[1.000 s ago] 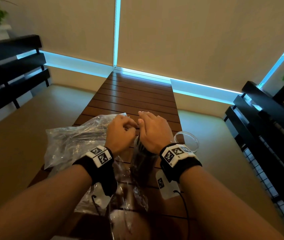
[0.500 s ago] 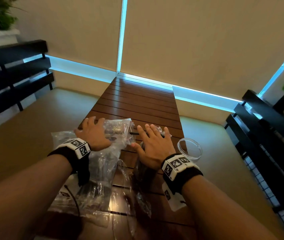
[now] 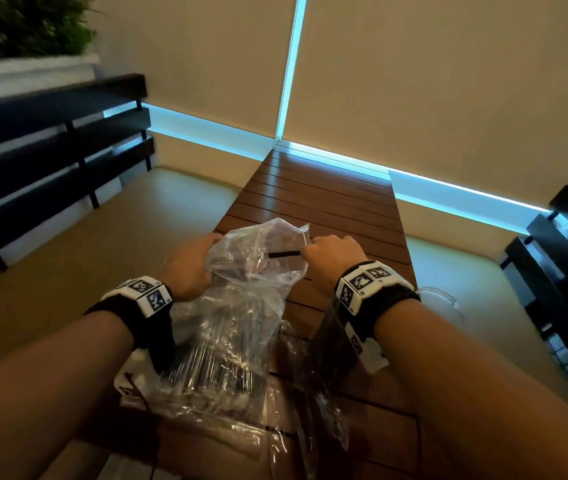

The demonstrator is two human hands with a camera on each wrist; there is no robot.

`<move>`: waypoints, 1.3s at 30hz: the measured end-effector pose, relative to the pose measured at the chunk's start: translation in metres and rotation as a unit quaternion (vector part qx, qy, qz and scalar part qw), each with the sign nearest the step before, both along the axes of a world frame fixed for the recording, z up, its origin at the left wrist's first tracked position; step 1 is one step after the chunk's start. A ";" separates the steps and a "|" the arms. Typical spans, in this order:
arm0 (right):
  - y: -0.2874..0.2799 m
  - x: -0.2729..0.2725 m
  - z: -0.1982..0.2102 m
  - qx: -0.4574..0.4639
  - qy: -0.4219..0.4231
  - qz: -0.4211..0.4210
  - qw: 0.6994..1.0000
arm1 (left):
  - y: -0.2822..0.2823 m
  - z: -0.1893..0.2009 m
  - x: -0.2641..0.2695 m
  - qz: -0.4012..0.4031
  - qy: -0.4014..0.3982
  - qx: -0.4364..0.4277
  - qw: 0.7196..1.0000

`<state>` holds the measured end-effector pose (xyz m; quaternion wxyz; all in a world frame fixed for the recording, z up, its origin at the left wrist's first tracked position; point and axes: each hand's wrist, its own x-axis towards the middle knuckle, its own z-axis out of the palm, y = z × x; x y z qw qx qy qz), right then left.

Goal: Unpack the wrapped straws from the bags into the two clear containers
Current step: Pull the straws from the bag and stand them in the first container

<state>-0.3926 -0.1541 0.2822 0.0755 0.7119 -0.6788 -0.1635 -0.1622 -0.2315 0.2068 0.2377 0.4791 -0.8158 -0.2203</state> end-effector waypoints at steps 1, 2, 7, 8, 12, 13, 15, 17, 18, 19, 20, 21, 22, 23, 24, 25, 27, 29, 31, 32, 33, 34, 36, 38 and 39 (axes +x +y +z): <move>-0.005 0.001 -0.002 -0.011 0.009 0.004 1.000 | 0.003 0.004 0.004 -0.003 0.014 0.006 1.000; -0.009 0.003 -0.003 -0.031 0.020 0.009 0.999 | 0.007 0.007 0.007 -0.007 0.029 0.007 1.000; -0.018 0.012 -0.002 -0.135 0.047 0.083 0.986 | 0.011 0.005 0.027 -0.008 0.052 0.006 0.999; -0.018 0.014 -0.002 -0.140 0.045 0.100 0.984 | 0.013 0.005 0.030 -0.005 0.059 0.011 0.998; -0.018 0.020 -0.004 -0.136 0.023 0.081 0.987 | 0.016 0.005 0.039 0.006 0.064 0.018 0.998; -0.020 0.020 -0.004 -0.135 0.015 0.061 0.989 | 0.016 0.005 0.041 0.006 0.065 0.022 0.998; -0.022 0.022 -0.003 -0.128 0.016 0.030 0.991 | 0.016 0.005 0.043 0.006 0.068 0.026 0.997; -0.022 0.024 -0.004 -0.128 0.027 0.025 0.991 | 0.017 0.007 0.043 0.001 0.068 0.023 0.997; -0.022 0.026 -0.004 -0.132 0.035 0.029 0.990 | 0.018 0.007 0.042 0.000 0.068 0.023 0.997; -0.021 0.028 -0.003 -0.134 0.043 0.030 0.990 | 0.018 0.007 0.041 -0.001 0.071 0.024 0.997; -0.020 0.031 -0.002 -0.137 0.048 0.035 0.989 | 0.018 0.007 0.040 -0.001 0.072 0.027 0.997; -0.018 0.034 -0.001 -0.140 0.051 0.043 0.988 | 0.018 0.006 0.039 0.000 0.074 0.026 0.997; -0.016 0.038 -0.001 -0.140 0.049 0.053 0.988 | 0.018 0.006 0.037 0.002 0.074 0.025 0.997; -0.012 0.043 -0.001 -0.133 0.040 0.063 0.988 | 0.019 0.007 0.036 0.002 0.078 0.023 0.997; -0.010 0.048 -0.002 -0.122 0.023 0.078 0.989 | 0.020 0.008 0.035 0.005 0.080 0.024 0.997; -0.008 0.054 -0.003 -0.106 -0.001 0.088 0.990 | 0.021 0.009 0.033 0.007 0.084 0.024 0.996; -0.011 0.061 -0.007 -0.049 -0.064 0.076 0.994 | 0.025 0.013 0.028 0.004 0.092 0.020 0.996; -0.019 0.060 -0.011 -0.012 -0.115 0.052 0.992 | 0.028 0.014 0.024 -0.014 0.098 0.013 0.995; -0.024 0.059 -0.011 0.001 -0.109 0.050 0.993 | 0.031 0.014 0.021 -0.032 0.103 0.014 0.994; -0.025 0.058 -0.011 0.013 -0.096 0.056 0.994 | 0.032 0.013 0.020 -0.038 0.099 0.010 0.994; -0.025 0.057 -0.013 0.032 -0.097 0.058 0.993 | 0.034 0.013 0.019 -0.042 0.091 0.004 0.995; -0.026 0.059 -0.017 0.074 -0.116 0.045 0.990 | 0.034 0.013 0.019 -0.045 0.081 -0.003 0.996; -0.026 0.061 -0.024 0.169 -0.144 -0.002 0.975 | 0.036 0.014 0.018 -0.054 0.071 -0.024 0.996; -0.026 0.066 -0.028 0.210 -0.184 -0.045 0.959 | 0.037 0.017 0.018 -0.063 0.066 -0.040 0.995; -0.025 0.070 -0.029 0.212 -0.218 -0.064 0.950 | 0.036 0.019 0.018 -0.065 0.058 -0.047 0.995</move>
